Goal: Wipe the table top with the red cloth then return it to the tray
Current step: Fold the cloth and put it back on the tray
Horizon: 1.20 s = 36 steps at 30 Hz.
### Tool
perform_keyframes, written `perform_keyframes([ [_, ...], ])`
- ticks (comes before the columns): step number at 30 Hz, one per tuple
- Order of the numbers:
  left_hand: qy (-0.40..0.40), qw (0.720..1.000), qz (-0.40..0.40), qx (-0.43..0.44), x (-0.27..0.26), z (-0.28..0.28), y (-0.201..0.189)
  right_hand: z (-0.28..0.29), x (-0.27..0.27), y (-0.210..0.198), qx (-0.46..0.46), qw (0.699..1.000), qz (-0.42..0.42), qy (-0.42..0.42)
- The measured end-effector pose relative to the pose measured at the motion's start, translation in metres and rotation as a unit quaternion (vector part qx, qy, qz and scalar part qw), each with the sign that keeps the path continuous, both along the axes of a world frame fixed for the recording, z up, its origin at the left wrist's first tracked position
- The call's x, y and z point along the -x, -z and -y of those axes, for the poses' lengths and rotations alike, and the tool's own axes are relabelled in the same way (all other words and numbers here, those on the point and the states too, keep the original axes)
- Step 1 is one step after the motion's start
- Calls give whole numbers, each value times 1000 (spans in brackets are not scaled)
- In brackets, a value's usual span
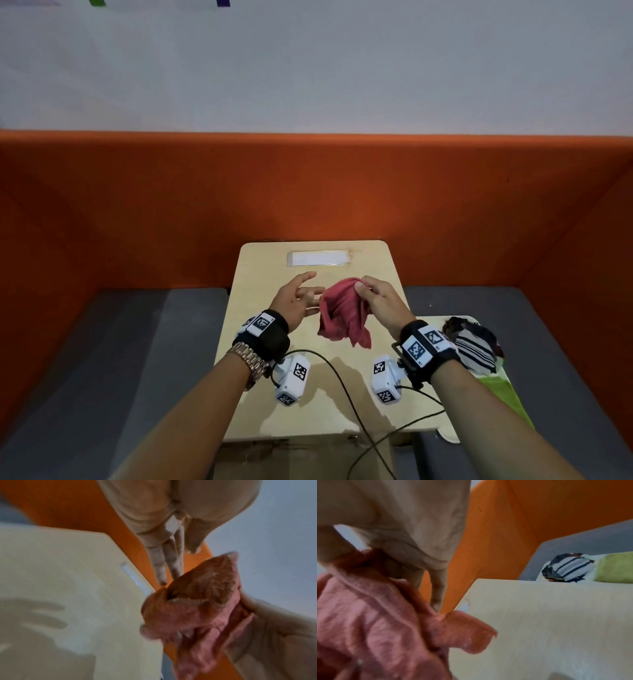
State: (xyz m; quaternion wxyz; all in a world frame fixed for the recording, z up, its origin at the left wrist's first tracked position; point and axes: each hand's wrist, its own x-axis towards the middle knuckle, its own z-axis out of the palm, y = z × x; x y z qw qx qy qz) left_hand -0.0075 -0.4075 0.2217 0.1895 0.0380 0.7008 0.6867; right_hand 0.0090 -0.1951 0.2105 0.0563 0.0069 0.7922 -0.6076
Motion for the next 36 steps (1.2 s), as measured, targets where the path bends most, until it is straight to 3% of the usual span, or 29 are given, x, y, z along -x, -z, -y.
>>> perform_keyframes([
  [3,11,998,62,-26,-15,-21,5,-14,-7,-1,34,999,25,35],
  [8,108,986,-31,121,-34,-55,37,-39,-25,-5,38,997,22,62],
  [14,148,988,22,49,-38,-85,40,-85,-49,-14,58,993,36,91],
  [20,194,979,49,44,-28,-106,35,-136,-70,9,88,986,41,135],
  [23,197,977,39,73,-20,-102,30,-142,-67,18,58,990,23,130],
  [28,230,965,-61,114,-4,-78,17,-129,-44,20,-65,991,-14,118],
  [33,236,962,-121,59,4,-71,6,-99,-21,17,-193,967,-31,163],
  [36,203,970,-136,15,8,-70,5,-76,-21,7,-205,949,-73,230],
])
